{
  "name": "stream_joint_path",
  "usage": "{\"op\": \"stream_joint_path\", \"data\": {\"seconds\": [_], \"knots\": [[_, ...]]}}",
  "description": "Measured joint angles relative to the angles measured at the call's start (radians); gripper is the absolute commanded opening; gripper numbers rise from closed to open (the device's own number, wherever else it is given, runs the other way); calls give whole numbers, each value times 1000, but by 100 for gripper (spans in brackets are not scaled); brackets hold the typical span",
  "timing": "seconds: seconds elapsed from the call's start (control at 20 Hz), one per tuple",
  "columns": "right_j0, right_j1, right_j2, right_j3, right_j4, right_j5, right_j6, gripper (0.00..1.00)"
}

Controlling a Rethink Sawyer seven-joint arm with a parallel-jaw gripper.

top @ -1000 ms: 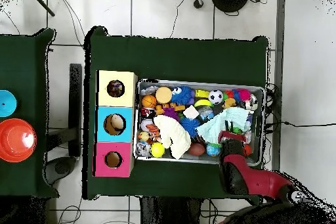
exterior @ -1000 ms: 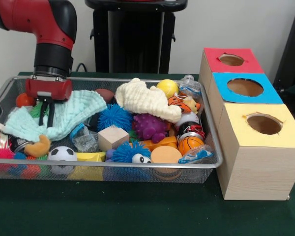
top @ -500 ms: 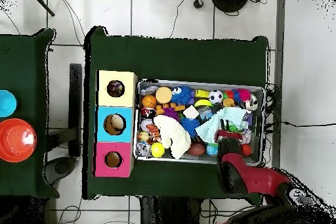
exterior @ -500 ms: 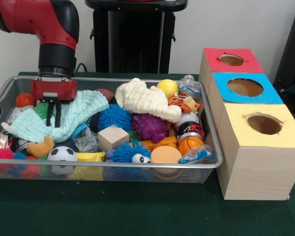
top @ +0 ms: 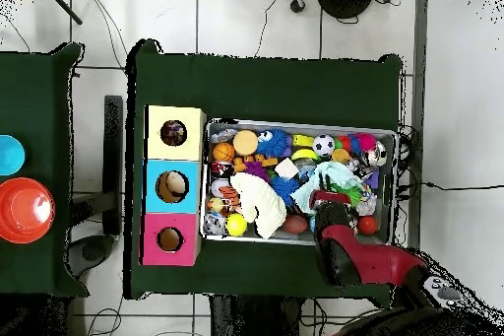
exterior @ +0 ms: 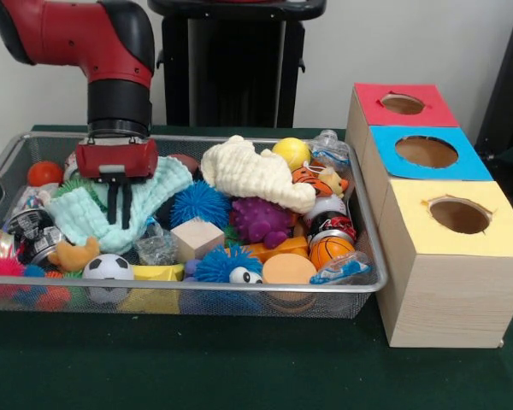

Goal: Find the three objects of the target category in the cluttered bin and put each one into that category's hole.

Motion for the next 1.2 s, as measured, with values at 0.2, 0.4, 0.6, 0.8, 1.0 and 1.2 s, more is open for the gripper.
{"op": "stream_joint_path", "data": {"seconds": [0.2,0.4,0.6,0.8,1.0,1.2], "knots": [[-2,0,29,1,0,0,3,0],[-16,1,74,3,-9,0,15,0],[-30,3,111,5,-23,0,20,0],[-43,9,150,13,-26,0,20,100],[-49,12,160,21,-26,0,20,100],[-51,12,164,36,-26,0,20,100]]}}
